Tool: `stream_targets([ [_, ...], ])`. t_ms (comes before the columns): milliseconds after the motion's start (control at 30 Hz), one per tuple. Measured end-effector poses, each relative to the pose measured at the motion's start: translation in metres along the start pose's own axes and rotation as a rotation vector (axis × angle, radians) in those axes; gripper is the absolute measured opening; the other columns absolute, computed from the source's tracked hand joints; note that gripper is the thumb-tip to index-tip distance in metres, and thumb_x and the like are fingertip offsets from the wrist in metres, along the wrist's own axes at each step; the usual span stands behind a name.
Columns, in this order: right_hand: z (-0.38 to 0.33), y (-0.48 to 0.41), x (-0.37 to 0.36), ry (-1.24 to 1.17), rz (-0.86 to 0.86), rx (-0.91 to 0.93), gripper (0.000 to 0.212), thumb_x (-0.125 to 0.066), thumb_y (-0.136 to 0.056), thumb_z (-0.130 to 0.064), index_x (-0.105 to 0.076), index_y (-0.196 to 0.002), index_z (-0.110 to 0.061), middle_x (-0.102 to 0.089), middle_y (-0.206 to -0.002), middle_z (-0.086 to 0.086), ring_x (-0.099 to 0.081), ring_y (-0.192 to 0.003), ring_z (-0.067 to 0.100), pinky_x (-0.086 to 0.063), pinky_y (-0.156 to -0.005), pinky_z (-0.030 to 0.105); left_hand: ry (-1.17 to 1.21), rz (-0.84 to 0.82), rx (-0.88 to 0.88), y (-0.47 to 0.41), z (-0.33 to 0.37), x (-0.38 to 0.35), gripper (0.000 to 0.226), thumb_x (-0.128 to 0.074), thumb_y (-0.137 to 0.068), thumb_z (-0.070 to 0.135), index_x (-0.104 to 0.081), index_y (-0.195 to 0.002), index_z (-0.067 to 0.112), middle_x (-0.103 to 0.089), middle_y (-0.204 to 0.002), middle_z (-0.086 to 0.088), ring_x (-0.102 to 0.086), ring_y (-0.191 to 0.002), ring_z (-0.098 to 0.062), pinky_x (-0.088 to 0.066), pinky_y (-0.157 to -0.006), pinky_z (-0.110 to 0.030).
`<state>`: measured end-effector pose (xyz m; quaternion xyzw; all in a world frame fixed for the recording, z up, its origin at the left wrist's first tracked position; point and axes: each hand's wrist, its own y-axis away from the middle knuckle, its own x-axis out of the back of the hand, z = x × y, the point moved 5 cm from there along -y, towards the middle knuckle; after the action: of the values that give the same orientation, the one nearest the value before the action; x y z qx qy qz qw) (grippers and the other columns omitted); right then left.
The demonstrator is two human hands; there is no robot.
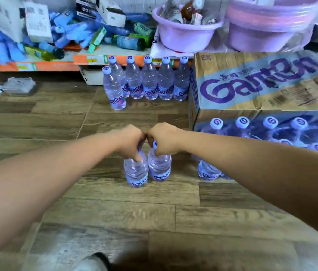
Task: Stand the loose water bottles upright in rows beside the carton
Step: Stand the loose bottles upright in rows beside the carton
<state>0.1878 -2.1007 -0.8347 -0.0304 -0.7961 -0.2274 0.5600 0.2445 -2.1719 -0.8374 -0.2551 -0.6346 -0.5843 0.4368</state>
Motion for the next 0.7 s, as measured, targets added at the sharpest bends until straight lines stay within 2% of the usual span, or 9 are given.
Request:
stream_targets([
  [67,0.007,0.031,-0.009,-0.007,-0.032,0.014,0.021,-0.064,-0.078,-0.012,-0.068,-0.098,-0.01,-0.07,-0.105,0.013,-0.064,-0.101,0.03,-0.046,-0.073,0.028,-0.018,-0.052,-0.018,0.012,0.027,-0.01,0.023,-0.074,-0.07,0.029,-0.056,-0.08,0.017,-0.066,-0.085,-0.007,-0.062,-0.086,-0.025,-0.047,-0.072,-0.028],
  [133,0.016,0.057,-0.012,-0.006,-0.037,0.018,0.022,-0.064,-0.078,-0.012,-0.067,-0.1,-0.009,-0.069,-0.106,0.013,-0.063,-0.101,0.03,-0.041,-0.069,0.026,-0.033,-0.07,-0.021,0.017,0.051,-0.014,0.024,-0.073,-0.071,0.029,-0.06,-0.085,0.014,-0.068,-0.091,-0.009,-0.063,-0.089,-0.026,-0.046,-0.07,-0.027],
  [267,0.044,0.104,-0.017,-0.013,-0.034,-0.01,0.023,-0.064,-0.078,-0.012,-0.067,-0.101,-0.007,-0.068,-0.105,0.012,-0.063,-0.099,0.03,-0.036,-0.065,0.025,-0.037,-0.048,-0.068,0.015,0.106,-0.015,0.021,-0.07,-0.07,0.024,-0.054,-0.078,0.015,-0.062,-0.084,-0.009,-0.054,-0.077,-0.025,-0.05,-0.074,-0.035],
  [367,0.068,0.135,-0.02,-0.022,-0.039,-0.037,0.026,-0.062,-0.079,-0.011,-0.066,-0.105,-0.007,-0.067,-0.107,0.013,-0.062,-0.101,0.03,-0.037,-0.065,0.025,-0.069,-0.001,-0.099,0.01,0.141,-0.012,0.03,-0.071,-0.07,0.024,-0.06,-0.092,0.007,-0.066,-0.097,-0.015,-0.06,-0.09,-0.032,-0.047,-0.074,-0.034],
  [433,0.086,0.154,-0.019,-0.031,-0.038,-0.071,0.029,-0.062,-0.08,-0.012,-0.065,-0.109,-0.009,-0.066,-0.111,0.011,-0.06,-0.104,0.028,-0.035,-0.066,0.024,-0.079,0.029,-0.119,0.008,0.161,-0.008,0.033,-0.071,-0.071,0.025,-0.059,-0.095,0.006,-0.066,-0.101,-0.014,-0.06,-0.096,-0.031,-0.044,-0.072,-0.031],
  [567,0.115,0.18,-0.014,-0.067,-0.025,-0.145,0.033,-0.066,-0.08,-0.016,-0.063,-0.113,-0.011,-0.057,-0.101,0.01,-0.059,-0.108,0.026,-0.036,-0.07,0.023,-0.045,0.079,-0.14,0.002,0.195,0.002,0.026,-0.071,-0.07,0.024,-0.054,-0.085,0.013,-0.065,-0.099,-0.014,-0.06,-0.093,-0.03,-0.042,-0.068,-0.03],
  [700,0.132,0.19,-0.011,-0.064,-0.031,-0.186,0.035,-0.065,-0.081,-0.017,-0.061,-0.115,-0.008,-0.064,-0.111,0.012,-0.059,-0.106,0.024,-0.04,-0.072,0.025,-0.022,0.087,-0.172,-0.003,0.222,0.004,0.026,-0.071,-0.07,0.021,-0.058,-0.09,0.01,-0.064,-0.092,-0.013,-0.056,-0.082,-0.026,-0.045,-0.067,-0.032],
])
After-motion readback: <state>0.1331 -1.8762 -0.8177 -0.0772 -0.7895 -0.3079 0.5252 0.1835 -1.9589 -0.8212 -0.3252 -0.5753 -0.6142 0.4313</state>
